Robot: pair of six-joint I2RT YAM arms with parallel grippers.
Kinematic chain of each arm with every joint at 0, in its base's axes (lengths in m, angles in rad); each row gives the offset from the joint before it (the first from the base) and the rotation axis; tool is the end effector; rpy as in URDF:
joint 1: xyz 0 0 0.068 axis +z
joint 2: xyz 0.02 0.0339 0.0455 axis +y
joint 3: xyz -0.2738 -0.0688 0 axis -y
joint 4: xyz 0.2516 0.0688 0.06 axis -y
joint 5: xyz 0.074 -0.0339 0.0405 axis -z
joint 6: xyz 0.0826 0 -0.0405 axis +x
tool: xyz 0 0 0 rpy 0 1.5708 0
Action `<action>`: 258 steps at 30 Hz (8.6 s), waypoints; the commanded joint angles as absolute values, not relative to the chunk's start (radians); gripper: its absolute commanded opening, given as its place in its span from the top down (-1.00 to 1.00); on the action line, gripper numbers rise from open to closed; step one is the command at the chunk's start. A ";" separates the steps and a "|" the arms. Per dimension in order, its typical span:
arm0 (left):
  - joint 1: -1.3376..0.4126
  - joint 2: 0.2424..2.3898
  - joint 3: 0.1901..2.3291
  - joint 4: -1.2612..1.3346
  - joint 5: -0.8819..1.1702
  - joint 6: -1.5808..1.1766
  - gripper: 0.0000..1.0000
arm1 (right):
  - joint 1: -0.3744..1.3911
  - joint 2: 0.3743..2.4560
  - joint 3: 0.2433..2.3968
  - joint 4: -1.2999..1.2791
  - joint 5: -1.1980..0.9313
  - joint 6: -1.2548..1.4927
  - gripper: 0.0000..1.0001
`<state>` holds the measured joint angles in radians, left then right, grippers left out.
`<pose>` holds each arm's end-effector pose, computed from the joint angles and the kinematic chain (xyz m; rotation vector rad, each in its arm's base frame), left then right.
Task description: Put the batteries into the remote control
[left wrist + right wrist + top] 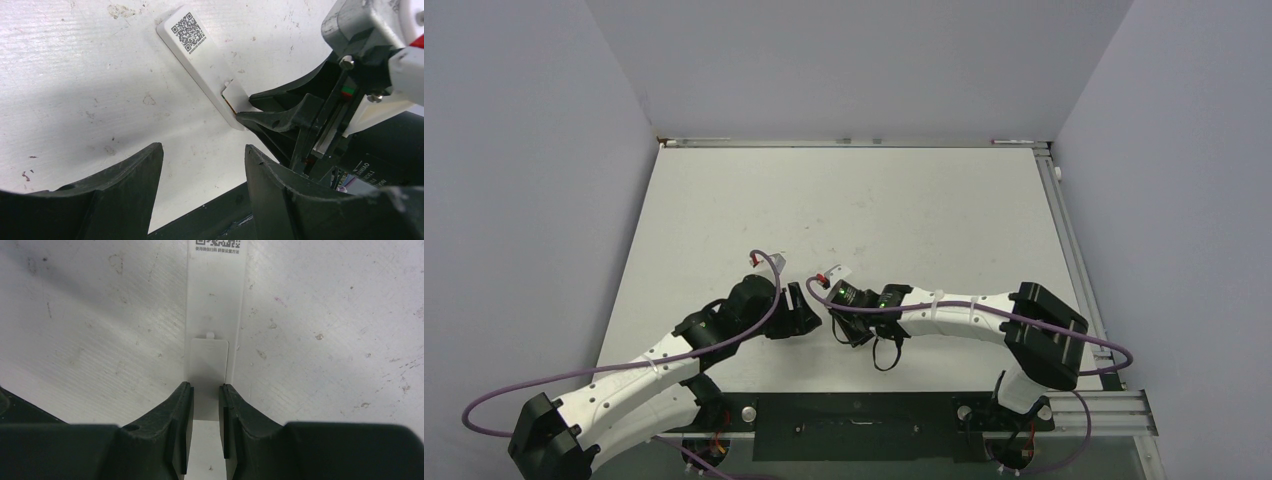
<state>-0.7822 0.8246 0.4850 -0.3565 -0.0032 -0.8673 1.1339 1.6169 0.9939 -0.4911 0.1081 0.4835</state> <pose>0.1502 -0.1489 0.1869 -0.1047 2.4162 -0.8278 0.1523 0.3050 0.1488 -0.8389 2.5954 0.3566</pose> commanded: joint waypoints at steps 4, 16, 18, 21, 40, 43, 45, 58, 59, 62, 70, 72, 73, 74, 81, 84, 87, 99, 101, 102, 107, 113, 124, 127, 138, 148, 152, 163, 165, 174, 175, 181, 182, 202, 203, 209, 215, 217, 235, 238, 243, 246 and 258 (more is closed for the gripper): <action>-0.772 0.818 0.518 -0.353 -0.003 -0.848 -0.15 | 1.141 1.627 1.029 -0.464 0.134 0.487 0.73; -0.767 0.824 0.517 -0.347 0.000 -0.848 -0.15 | 1.141 1.630 1.026 -0.464 0.138 0.489 0.62; -0.767 0.827 0.517 -0.346 0.000 -0.848 -0.15 | 1.141 1.632 1.026 -0.466 0.139 0.489 0.60; -0.767 0.831 0.518 -0.343 0.000 -0.848 -0.15 | 1.141 1.631 1.027 -0.466 0.138 0.488 0.59; -0.761 0.835 0.520 -0.342 0.000 -0.845 -0.16 | 1.141 1.641 1.029 -0.459 0.135 0.490 0.41; -0.759 0.833 0.519 -0.341 0.000 -0.845 -0.15 | 1.143 1.641 1.029 -0.461 0.135 0.490 0.40; -0.759 0.831 0.518 -0.341 0.000 -0.845 -0.16 | 1.143 1.640 1.032 -0.463 0.133 0.492 0.39; -0.758 0.828 0.513 -0.342 0.000 -0.847 -0.16 | 1.147 1.632 1.038 -0.474 0.146 0.499 0.39; -0.758 0.828 0.512 -0.342 0.000 -0.847 -0.16 | 1.149 1.631 1.038 -0.474 0.146 0.500 0.39; -0.758 0.830 0.512 -0.341 0.000 -0.847 -0.16 | 1.151 1.623 1.039 -0.476 0.151 0.504 0.38; -0.755 0.828 0.512 -0.342 0.000 -0.847 -0.16 | 1.155 1.589 1.051 -0.482 0.180 0.521 0.32; -0.755 0.828 0.512 -0.344 0.000 -0.847 -0.16 | 1.155 1.588 1.058 -0.477 0.187 0.528 0.32; -0.755 0.827 0.512 -0.345 0.000 -0.847 -0.16 | 1.154 1.588 1.063 -0.476 0.195 0.535 0.32; -0.754 0.826 0.512 -0.346 0.000 -0.847 -0.16 | 1.155 1.590 1.067 -0.473 0.203 0.539 0.33; -0.752 0.818 0.509 -0.352 0.000 -0.845 -0.16 | 1.138 1.617 1.101 -0.459 0.234 0.559 0.56; -0.750 0.818 0.509 -0.353 0.000 -0.844 -0.16 | 1.129 1.633 1.110 -0.454 0.232 0.558 0.65; -0.748 0.822 0.511 -0.351 0.000 -0.842 -0.16 | 1.120 1.646 1.113 -0.442 0.230 0.561 0.71; -0.738 0.832 0.517 -0.349 0.033 -0.832 -0.16 | 1.086 1.714 1.141 -0.413 0.197 0.558 0.83; -0.736 0.830 0.517 -0.352 0.034 -0.831 -0.16 | 1.085 1.723 1.145 -0.411 0.193 0.556 0.83; -0.735 0.829 0.517 -0.354 0.034 -0.830 -0.16 | 1.083 1.727 1.145 -0.411 0.191 0.555 0.83; -0.732 0.825 0.514 -0.356 0.035 -0.830 -0.16 | 1.083 1.739 1.145 -0.406 0.178 0.554 0.83; -0.729 0.823 0.511 -0.354 0.038 -0.830 -0.16 | 1.083 1.736 1.134 -0.405 0.173 0.554 0.83; -0.727 0.818 0.502 -0.351 0.040 -0.833 -0.16 | 1.083 1.730 1.112 -0.404 0.170 0.555 0.83; -0.727 0.816 0.502 -0.351 0.040 -0.834 -0.16 | 1.084 1.729 1.107 -0.404 0.169 0.555 0.83; -0.726 0.819 0.502 -0.348 0.040 -0.835 -0.16 | 1.086 1.722 1.099 -0.404 0.166 0.556 0.83; -0.726 0.816 0.499 -0.349 0.041 -0.834 -0.16 | 1.092 1.717 1.090 -0.404 0.160 0.557 0.83; -0.723 0.818 0.500 -0.348 0.043 -0.836 -0.16 | 1.095 1.711 1.088 -0.406 0.159 0.557 0.83; -0.719 0.822 0.497 -0.342 0.051 -0.838 -0.16 | 1.100 1.701 1.085 -0.412 0.166 0.558 0.83; -0.719 0.821 0.497 -0.342 0.052 -0.838 -0.16 | 1.101 1.700 1.085 -0.414 0.166 0.557 0.83; -0.717 0.824 0.495 -0.338 0.056 -0.839 -0.16 | 1.108 1.691 1.081 -0.428 0.175 0.561 0.83; -0.718 0.824 0.495 -0.336 0.057 -0.838 -0.16 | 1.109 1.689 1.080 -0.429 0.175 0.561 0.83; -0.716 0.826 0.497 -0.335 0.058 -0.838 -0.16 | 1.110 1.683 1.073 -0.434 0.176 0.563 0.83; -0.716 0.827 0.497 -0.334 0.058 -0.838 -0.16 | 1.111 1.680 1.072 -0.434 0.176 0.563 0.83; -0.713 0.828 0.492 -0.333 0.060 -0.838 -0.16 | 1.117 1.675 1.101 -0.434 0.187 0.564 0.83; -0.713 0.828 0.492 -0.333 0.060 -0.838 -0.16 | 1.118 1.675 1.103 -0.435 0.188 0.566 0.83; -0.709 0.822 0.491 -0.337 0.060 -0.836 -0.16 | 1.121 1.650 1.108 -0.435 0.212 0.576 0.79; -0.705 0.822 0.488 -0.338 0.058 -0.833 -0.16 | 1.124 1.607 1.097 -0.437 0.232 0.596 0.74; -0.702 0.826 0.488 -0.336 0.058 -0.831 -0.16 | 1.124 1.587 1.083 -0.439 0.240 0.608 0.67; -0.685 1.050 0.667 -0.274 0.059 -0.765 -0.29 | 1.127 1.357 0.893 -0.426 0.232 0.687 0.48; -0.686 1.114 0.716 -0.256 0.071 -0.760 -0.29 | 1.134 1.317 0.848 -0.403 0.203 0.695 0.66; -0.687 1.236 0.814 -0.240 0.094 -0.745 -0.17 | 1.162 1.276 0.789 -0.364 0.162 0.704 0.83; -0.686 1.309 0.866 -0.219 0.122 -0.744 -0.01 | 1.197 1.273 0.781 -0.351 0.163 0.710 0.83; -0.689 1.587 1.011 -0.165 0.182 -0.761 0.52 | 1.279 1.295 0.765 -0.311 0.211 0.756 0.83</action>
